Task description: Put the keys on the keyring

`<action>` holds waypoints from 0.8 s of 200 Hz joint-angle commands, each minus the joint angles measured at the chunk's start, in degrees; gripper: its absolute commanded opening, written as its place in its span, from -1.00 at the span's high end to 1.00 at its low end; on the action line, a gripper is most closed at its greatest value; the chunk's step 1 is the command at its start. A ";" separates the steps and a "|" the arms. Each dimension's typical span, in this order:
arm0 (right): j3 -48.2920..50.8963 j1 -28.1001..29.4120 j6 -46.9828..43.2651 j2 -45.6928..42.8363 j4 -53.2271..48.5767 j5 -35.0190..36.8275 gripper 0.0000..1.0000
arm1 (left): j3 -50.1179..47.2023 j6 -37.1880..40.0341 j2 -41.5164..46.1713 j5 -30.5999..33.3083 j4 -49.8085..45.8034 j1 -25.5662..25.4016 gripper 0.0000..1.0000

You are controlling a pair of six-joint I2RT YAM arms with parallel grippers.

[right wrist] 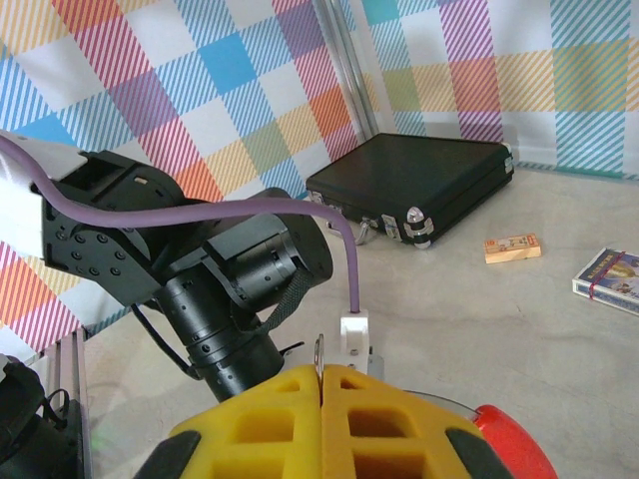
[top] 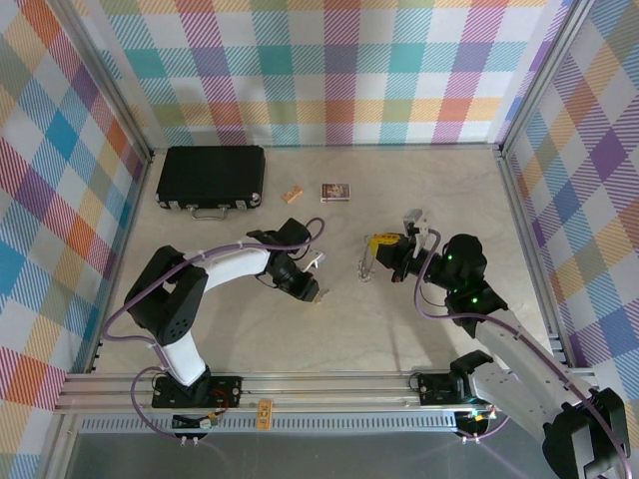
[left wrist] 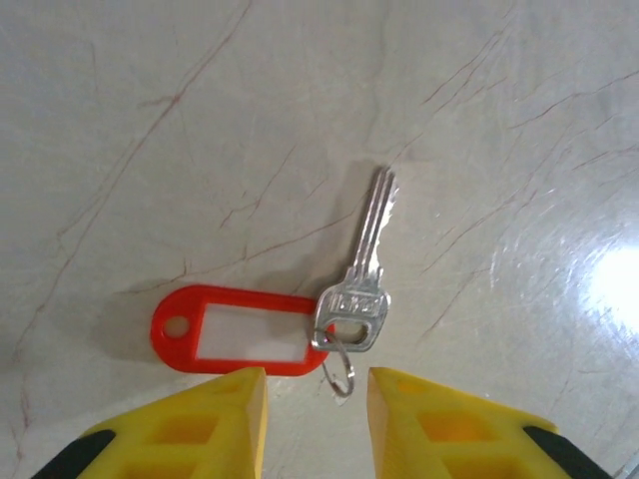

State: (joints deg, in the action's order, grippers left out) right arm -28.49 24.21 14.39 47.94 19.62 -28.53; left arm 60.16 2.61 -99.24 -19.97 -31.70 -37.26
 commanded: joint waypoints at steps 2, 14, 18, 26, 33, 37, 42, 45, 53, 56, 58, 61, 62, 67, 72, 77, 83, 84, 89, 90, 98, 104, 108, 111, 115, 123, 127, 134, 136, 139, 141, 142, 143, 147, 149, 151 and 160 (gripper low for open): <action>0.41 0.23 0.72 0.03 1.28 -1.16 1.00 | 2.21 0.13 1.39 1.30 -3.15 -1.62 0.36; 0.37 0.23 0.72 0.04 1.39 -1.23 1.00 | 2.95 -0.03 0.91 3.12 -4.02 -2.43 0.36; 0.43 0.27 0.68 0.03 1.37 -1.26 1.00 | 3.30 0.01 0.60 3.53 -4.62 -2.63 0.36; 0.37 0.18 0.72 -0.04 1.36 -1.25 1.00 | 3.99 0.01 -0.01 4.10 -5.55 -2.82 0.36; 0.40 0.22 0.72 -0.02 1.30 -1.21 1.00 | 4.49 -0.31 -0.59 5.40 -6.24 -3.12 0.36; 0.40 0.23 0.72 -0.04 1.23 -1.26 1.00 | 4.93 -0.62 -0.84 6.06 -6.63 -3.24 0.37; 0.37 0.24 0.72 -0.12 1.26 -1.24 1.00 | 5.48 -0.68 -1.39 6.56 -7.34 -3.34 0.41; 0.37 0.27 0.72 -0.06 1.27 -1.20 1.00 | 5.83 -0.79 -1.66 6.74 -7.70 -3.43 0.43; 0.37 0.23 0.72 -0.13 1.23 -1.22 1.00 | 6.39 -1.18 -2.12 7.51 -8.48 -3.60 0.44; 0.37 0.24 0.68 -0.20 1.24 -1.21 1.00 | 6.57 -1.36 -2.24 7.90 -8.70 -3.69 0.44; 0.37 0.23 0.69 -0.21 1.29 -1.25 1.00 | 6.66 -1.46 -2.29 8.09 -8.83 -3.74 0.44; 0.37 0.23 0.72 -0.20 1.25 -1.26 1.00 | 6.84 -1.66 -2.39 8.25 -9.04 -3.81 0.44; 0.37 0.23 0.70 -0.19 1.22 -1.22 1.00 | 6.87 -1.69 -2.38 8.31 -9.10 -3.80 0.44; 0.37 0.18 0.72 -0.22 1.27 -1.24 1.00 | 7.06 -1.83 -2.47 8.57 -9.25 -4.02 0.44; 0.32 0.23 0.72 -0.16 1.24 -1.33 1.00 | 7.16 -2.05 -2.50 8.87 -9.36 -4.19 0.44; 0.30 0.19 0.72 -0.16 1.26 -1.34 1.00 | 7.38 -2.38 -2.57 9.33 -9.50 -4.29 0.44; 0.31 0.26 0.72 -0.17 1.25 -1.28 1.00 | 7.75 -2.61 -2.79 9.56 -9.84 -4.48 0.44; 0.29 0.24 0.72 -0.20 1.23 -1.32 1.00 | 7.81 -2.61 -2.79 9.58 -9.90 -4.53 0.44; 0.31 0.23 0.72 -0.20 1.27 -1.33 1.00 | 8.01 -2.68 -2.87 9.74 -10.16 -4.71 0.44; 0.29 0.23 0.72 -0.21 1.28 -1.34 1.00 | 8.07 -2.74 -2.88 9.75 -10.19 -4.73 0.44; 0.34 0.22 0.72 -0.14 1.30 -1.37 1.00 | 8.30 -3.09 -3.28 10.42 -10.46 -5.00 0.44; 0.29 0.23 0.81 -0.21 1.25 -1.44 1.00 | 8.52 -3.28 -3.55 10.53 -10.74 -5.23 0.44; 0.28 0.23 0.81 -0.23 1.30 -1.37 1.00 | 8.67 -3.38 -3.67 10.64 -10.90 -5.36 0.44; 0.30 0.23 0.81 -0.22 1.26 -1.41 1.00 | 8.74 -3.48 -3.80 10.71 -11.00 -5.49 0.44; 0.30 0.19 0.81 -0.24 1.22 -1.37 1.00 | 8.83 -3.68 -3.93 11.02 -11.01 -5.69 0.44; 0.29 0.24 0.79 -0.23 1.23 -1.44 1.00 | 8.83 -3.96 -4.18 11.20 -11.01 -5.99 0.44; 0.28 0.27 0.80 -0.21 1.24 -1.38 1.00 | 8.83 -4.12 -4.28 11.03 -10.91 -6.15 0.44; 0.28 0.27 0.80 -0.15 1.27 -1.40 1.00 | 8.79 -4.35 -4.31 10.83 -10.76 -6.38 0.43; 0.28 0.24 0.77 -0.20 1.23 -1.43 1.00 | 8.76 -4.45 -4.43 10.91 -10.69 -6.37 0.43; 0.28 0.25 0.81 -0.18 1.23 -1.44 1.00 | 8.75 -4.70 -4.45 10.94 -10.66 -6.44 0.43; 0.28 0.25 0.81 -0.21 1.22 -1.44 1.00 | 8.75 -4.72 -4.47 10.96 -10.66 -6.52 0.43; 0.28 0.28 0.81 -0.21 1.26 -1.44 1.00 | 8.75 -4.76 -4.47 10.98 -10.66 -6.56 0.43; 0.28 0.26 0.81 -0.26 1.28 -1.44 1.00 | 8.70 -4.83 -4.51 10.99 -10.62 -6.58 0.43; 0.28 0.18 0.81 -0.19 1.22 -1.44 1.00 | 8.67 -4.96 -4.55 11.08 -10.62 -6.72 0.43; 0.28 0.22 0.77 -0.21 1.22 -1.44 1.00 | 8.66 -4.98 -4.62 11.13 -10.58 -6.74 0.43; 0.28 0.22 0.78 -0.24 1.21 -1.41 1.00 | 8.66 -5.07 -4.64 11.17 -10.58 -6.79 0.43; 0.28 0.23 0.77 -0.22 1.24 -1.39 1.00 | 8.52 -5.24 -4.71 11.26 -10.54 -7.01 0.43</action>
State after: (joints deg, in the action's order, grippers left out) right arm -28.49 24.21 14.57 47.94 19.62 -28.95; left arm 67.77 -0.89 -103.20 -9.69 -40.45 -43.35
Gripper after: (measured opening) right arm 0.049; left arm 0.282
